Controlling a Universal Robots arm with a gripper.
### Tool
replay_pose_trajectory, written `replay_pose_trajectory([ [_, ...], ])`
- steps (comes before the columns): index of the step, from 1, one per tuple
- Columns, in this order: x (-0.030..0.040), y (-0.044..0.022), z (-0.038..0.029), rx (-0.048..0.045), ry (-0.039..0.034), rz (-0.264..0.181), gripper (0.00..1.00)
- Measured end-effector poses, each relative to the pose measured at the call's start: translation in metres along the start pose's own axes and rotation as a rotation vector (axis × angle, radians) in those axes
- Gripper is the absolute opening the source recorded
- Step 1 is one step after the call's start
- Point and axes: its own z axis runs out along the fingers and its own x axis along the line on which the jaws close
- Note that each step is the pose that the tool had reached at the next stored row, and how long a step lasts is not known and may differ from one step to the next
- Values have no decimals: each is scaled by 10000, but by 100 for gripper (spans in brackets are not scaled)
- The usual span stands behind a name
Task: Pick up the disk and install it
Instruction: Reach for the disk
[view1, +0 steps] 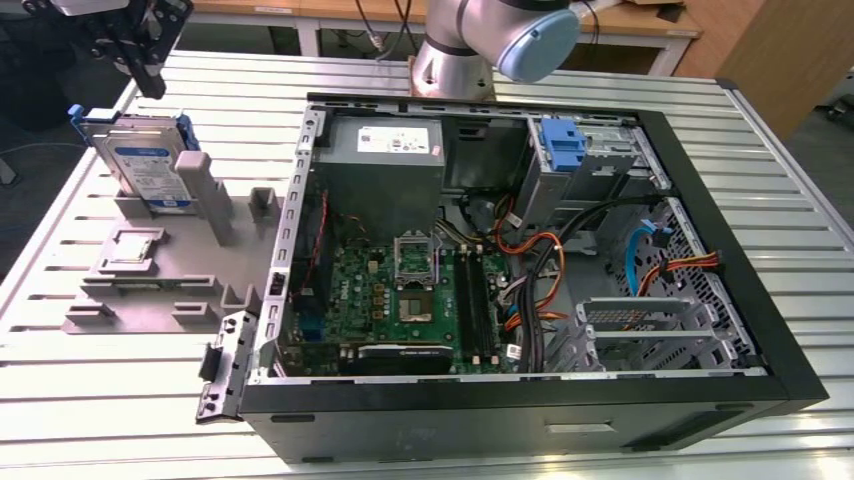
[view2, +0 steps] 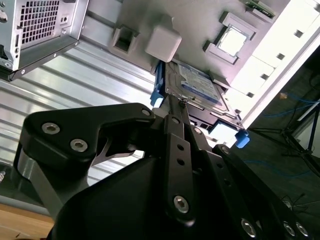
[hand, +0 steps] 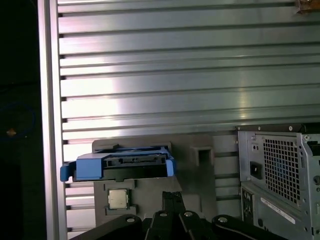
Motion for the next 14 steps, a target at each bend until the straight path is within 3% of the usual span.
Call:
replay_pose_trajectory([
  [14, 173, -3, 28, 3, 39, 8, 10],
])
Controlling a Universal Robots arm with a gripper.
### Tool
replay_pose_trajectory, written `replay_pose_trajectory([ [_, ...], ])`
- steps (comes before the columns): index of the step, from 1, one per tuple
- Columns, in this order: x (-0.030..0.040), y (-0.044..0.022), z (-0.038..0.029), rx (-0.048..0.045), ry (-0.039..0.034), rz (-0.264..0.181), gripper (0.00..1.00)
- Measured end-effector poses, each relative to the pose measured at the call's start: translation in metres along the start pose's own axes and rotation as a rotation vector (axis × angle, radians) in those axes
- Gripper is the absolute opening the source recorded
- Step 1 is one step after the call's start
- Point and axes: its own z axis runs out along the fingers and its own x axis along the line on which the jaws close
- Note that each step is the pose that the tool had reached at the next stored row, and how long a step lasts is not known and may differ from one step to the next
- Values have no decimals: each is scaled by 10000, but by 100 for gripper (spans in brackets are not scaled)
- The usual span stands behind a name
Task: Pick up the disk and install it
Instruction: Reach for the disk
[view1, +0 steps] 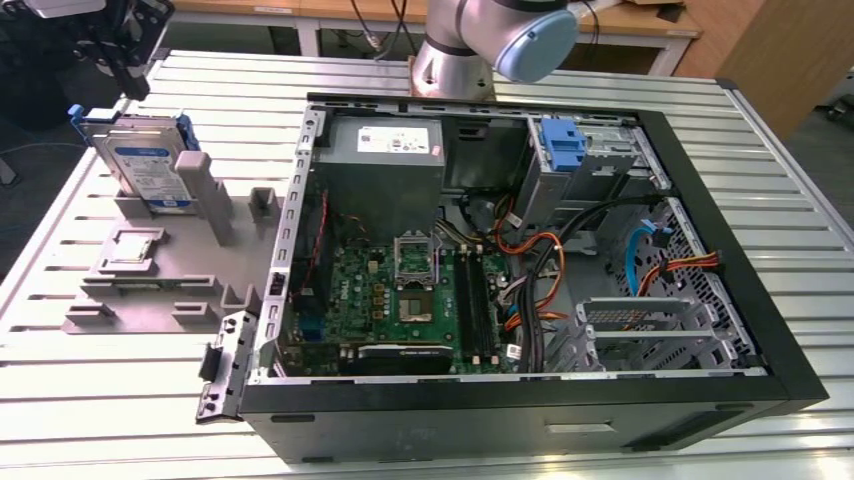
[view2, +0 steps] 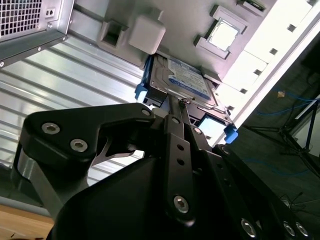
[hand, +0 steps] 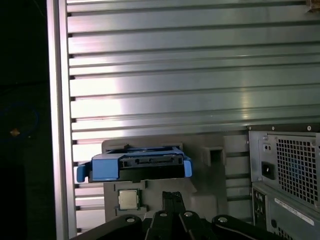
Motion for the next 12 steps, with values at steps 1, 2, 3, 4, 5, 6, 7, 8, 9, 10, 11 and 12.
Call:
replay_pose_trajectory([
  [1, 15, 0, 1, 1, 1, 1, 10],
  [2, 30, 0, 3, 0, 1, 1, 10],
  [3, 44, -1, 4, 1, 2, 1, 10],
  [4, 57, -1, 6, 0, 1, 1, 10],
  [5, 69, -1, 7, 0, 1, 2, 10],
  [6, 80, -1, 9, 0, 2, 2, 10],
  [7, 93, -1, 10, 0, 1, 2, 10],
  [8, 105, -1, 12, 0, 1, 2, 10],
  [9, 116, -1, 12, 1, 2, 2, 10],
  [10, 128, -1, 14, 1, 2, 2, 10],
  [11, 140, -1, 15, 1, 2, 2, 10],
  [12, 152, 0, 16, 1, 2, 2, 10],
])
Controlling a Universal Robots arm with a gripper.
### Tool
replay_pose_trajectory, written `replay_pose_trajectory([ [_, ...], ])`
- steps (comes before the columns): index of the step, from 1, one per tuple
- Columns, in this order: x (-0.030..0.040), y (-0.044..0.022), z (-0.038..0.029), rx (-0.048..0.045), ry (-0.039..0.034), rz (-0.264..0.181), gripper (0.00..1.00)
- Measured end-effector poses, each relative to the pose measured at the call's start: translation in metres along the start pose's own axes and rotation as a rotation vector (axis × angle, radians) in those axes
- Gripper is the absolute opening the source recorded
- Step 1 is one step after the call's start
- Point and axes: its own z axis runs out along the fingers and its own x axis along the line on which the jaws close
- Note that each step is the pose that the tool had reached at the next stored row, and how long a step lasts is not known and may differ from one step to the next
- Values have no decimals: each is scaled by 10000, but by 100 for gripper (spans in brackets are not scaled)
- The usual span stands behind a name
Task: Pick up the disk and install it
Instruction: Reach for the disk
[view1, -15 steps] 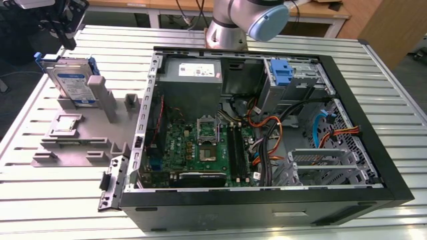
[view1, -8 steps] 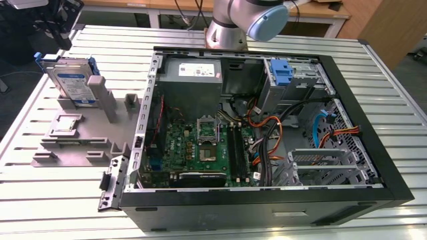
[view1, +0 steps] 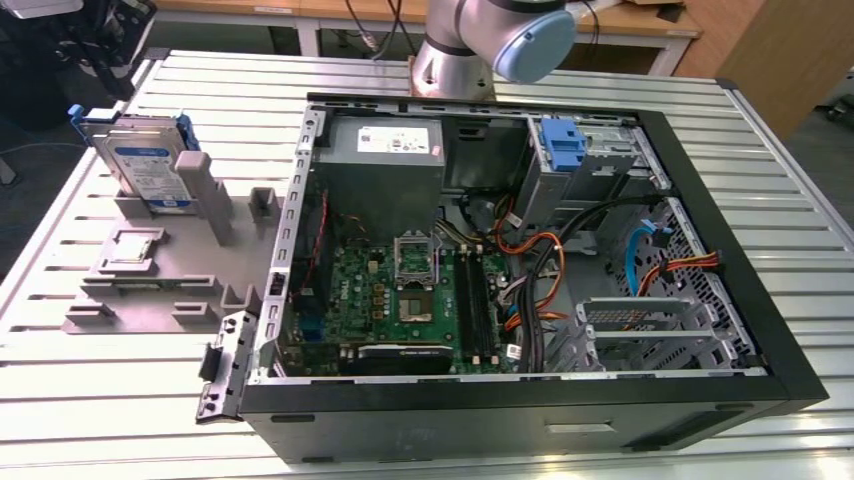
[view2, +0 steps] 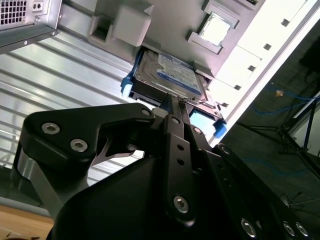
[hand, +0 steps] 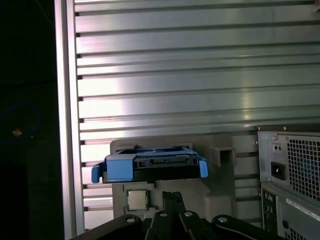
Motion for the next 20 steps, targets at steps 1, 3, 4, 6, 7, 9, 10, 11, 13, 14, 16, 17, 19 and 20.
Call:
replay_pose_trajectory([
  [1, 13, 1, 1, 0, 0, 1, 10],
  [3, 37, 4, 4, 0, 0, 1, 10],
  [4, 48, 5, 5, 0, 0, 2, 10],
  [6, 72, 9, 8, -1, -1, 2, 10],
  [7, 84, 10, 9, 0, 0, 2, 10],
  [9, 111, 14, 11, 0, 0, 2, 10],
  [10, 127, 16, 12, 0, -1, 2, 10],
  [11, 140, 18, 13, -1, -1, 2, 10],
  [13, 167, 23, 16, -1, -1, 2, 10],
  [14, 181, 26, 17, 0, 0, 2, 10],
  [16, 211, 32, 20, 0, 0, 3, 10],
  [17, 227, 35, 21, 0, 0, 3, 10],
  [19, 257, 41, 24, 0, 0, 4, 10],
  [20, 273, 45, 26, 0, 0, 4, 10],
])
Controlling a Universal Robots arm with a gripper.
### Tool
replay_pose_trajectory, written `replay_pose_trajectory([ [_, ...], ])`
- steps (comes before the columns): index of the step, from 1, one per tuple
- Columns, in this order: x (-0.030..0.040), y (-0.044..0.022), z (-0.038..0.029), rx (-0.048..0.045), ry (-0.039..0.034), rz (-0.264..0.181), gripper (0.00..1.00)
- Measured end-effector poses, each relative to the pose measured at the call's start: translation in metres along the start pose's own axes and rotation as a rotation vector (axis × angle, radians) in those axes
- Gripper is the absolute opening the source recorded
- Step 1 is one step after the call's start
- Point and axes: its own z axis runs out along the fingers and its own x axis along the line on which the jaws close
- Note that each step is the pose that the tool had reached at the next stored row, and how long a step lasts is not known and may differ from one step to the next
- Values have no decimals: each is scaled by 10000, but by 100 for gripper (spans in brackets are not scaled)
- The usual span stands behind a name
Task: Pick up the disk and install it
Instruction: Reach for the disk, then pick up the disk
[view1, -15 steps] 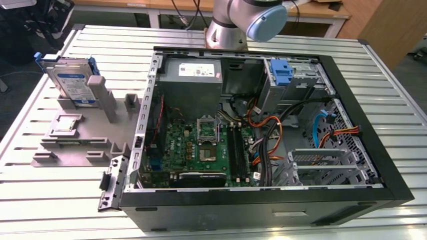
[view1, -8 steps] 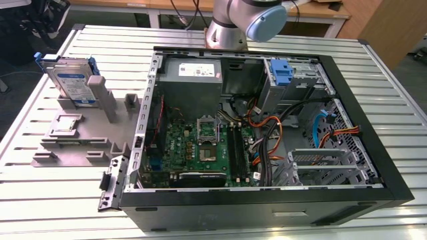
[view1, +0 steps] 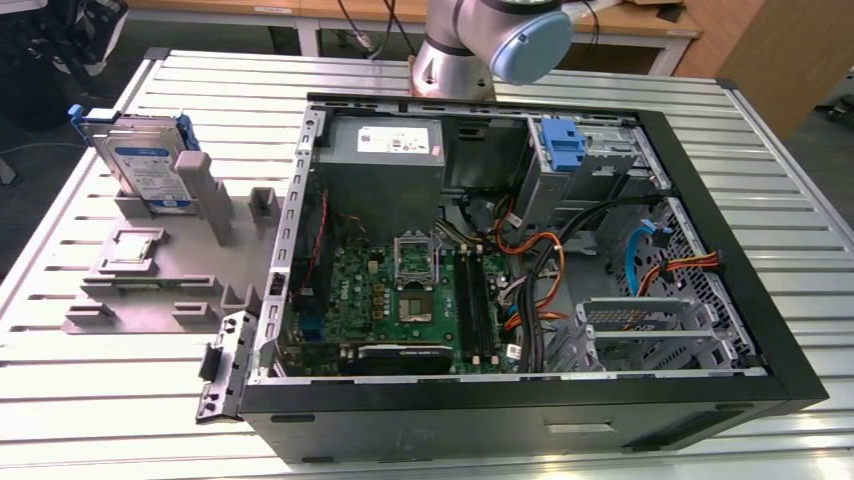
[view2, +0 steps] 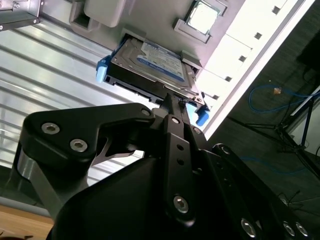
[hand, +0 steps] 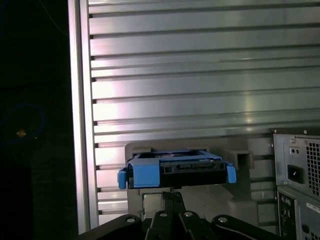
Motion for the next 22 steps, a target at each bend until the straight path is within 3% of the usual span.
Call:
replay_pose_trajectory([
  [10, 137, 34, 24, 0, 2, 4, 10],
  [22, 149, 33, 24, 0, 3, 4, 10],
])
